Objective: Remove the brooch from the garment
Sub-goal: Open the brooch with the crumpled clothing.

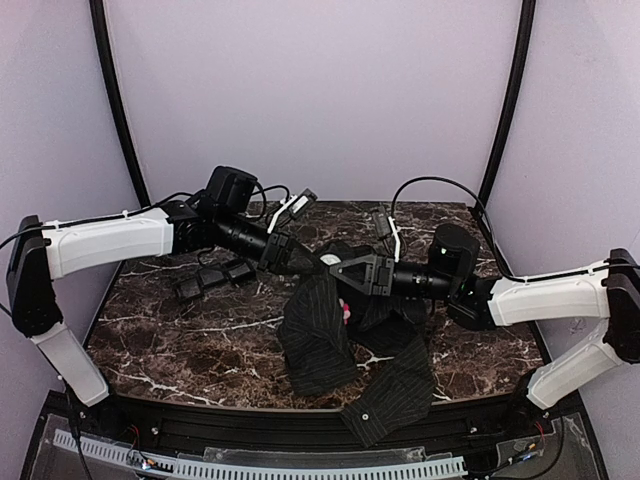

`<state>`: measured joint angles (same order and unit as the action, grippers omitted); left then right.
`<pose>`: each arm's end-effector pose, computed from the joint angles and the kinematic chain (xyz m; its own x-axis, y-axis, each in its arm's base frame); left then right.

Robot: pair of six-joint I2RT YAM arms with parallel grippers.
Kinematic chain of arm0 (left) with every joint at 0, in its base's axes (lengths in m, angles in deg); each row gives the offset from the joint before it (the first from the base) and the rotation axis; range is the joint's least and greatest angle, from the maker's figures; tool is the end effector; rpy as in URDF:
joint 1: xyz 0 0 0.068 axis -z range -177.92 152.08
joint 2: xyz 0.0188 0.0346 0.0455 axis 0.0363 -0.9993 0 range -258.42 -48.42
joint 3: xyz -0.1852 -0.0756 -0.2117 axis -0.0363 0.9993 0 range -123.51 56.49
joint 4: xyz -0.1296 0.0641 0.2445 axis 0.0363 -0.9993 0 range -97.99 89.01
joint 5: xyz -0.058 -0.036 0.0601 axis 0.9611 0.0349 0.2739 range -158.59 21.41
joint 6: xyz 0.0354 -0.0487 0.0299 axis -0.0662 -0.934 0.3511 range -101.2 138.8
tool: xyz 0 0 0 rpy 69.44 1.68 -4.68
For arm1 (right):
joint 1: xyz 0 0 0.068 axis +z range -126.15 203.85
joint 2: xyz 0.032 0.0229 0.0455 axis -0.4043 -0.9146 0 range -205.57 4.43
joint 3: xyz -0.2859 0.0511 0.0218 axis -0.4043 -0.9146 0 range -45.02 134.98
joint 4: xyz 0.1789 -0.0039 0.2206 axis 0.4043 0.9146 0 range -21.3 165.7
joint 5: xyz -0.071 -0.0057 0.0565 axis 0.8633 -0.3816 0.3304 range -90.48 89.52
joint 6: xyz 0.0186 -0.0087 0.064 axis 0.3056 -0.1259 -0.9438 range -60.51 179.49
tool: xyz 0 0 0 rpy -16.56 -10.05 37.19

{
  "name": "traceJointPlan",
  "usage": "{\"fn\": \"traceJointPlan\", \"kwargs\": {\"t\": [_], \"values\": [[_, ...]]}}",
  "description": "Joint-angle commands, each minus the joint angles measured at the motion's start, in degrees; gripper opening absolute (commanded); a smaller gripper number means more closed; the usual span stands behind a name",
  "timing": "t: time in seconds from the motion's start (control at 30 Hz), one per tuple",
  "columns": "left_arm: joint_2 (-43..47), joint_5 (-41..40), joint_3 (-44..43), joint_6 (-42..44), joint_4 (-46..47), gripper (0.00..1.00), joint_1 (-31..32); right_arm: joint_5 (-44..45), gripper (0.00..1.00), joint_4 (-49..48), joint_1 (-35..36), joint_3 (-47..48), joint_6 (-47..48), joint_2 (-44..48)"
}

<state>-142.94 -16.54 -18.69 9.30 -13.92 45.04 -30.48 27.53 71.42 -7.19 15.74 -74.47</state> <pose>0.2686 -0.3080 0.3060 -0.5352 0.3596 -0.7644 0.8301 0.0558 -0.5549 0.2017 0.2602 0.2599 -0.6744 0.1497 -0.7230 -0.7063 0.1545 0.6909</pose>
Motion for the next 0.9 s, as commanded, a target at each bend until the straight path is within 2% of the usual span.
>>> {"fn": "traceJointPlan", "kwargs": {"t": [0.0,0.27,0.43,0.67,0.87], "values": [[3.38,1.47,0.56,-0.35,2.02,0.01,0.11,-0.36,0.16,-3.06,-0.37,0.12,-0.46,-0.51],[3.57,1.94,0.68,-0.30,2.27,0.01,0.11,1.32,0.07,-1.24,-0.37,0.55,-0.72,-1.00],[3.71,2.63,0.90,-0.03,2.59,0.01,0.17,5.82,0.00,4.64,-0.42,1.81,-0.99,-2.11],[3.83,2.95,1.09,0.60,2.48,0.01,0.49,10.97,0.00,12.08,-0.79,3.70,-2.97,-4.11],[4.08,3.21,1.16,1.28,2.21,0.01,0.92,11.67,0.00,14.04,-2.32,3.02,-7.02,-6.18]]}}
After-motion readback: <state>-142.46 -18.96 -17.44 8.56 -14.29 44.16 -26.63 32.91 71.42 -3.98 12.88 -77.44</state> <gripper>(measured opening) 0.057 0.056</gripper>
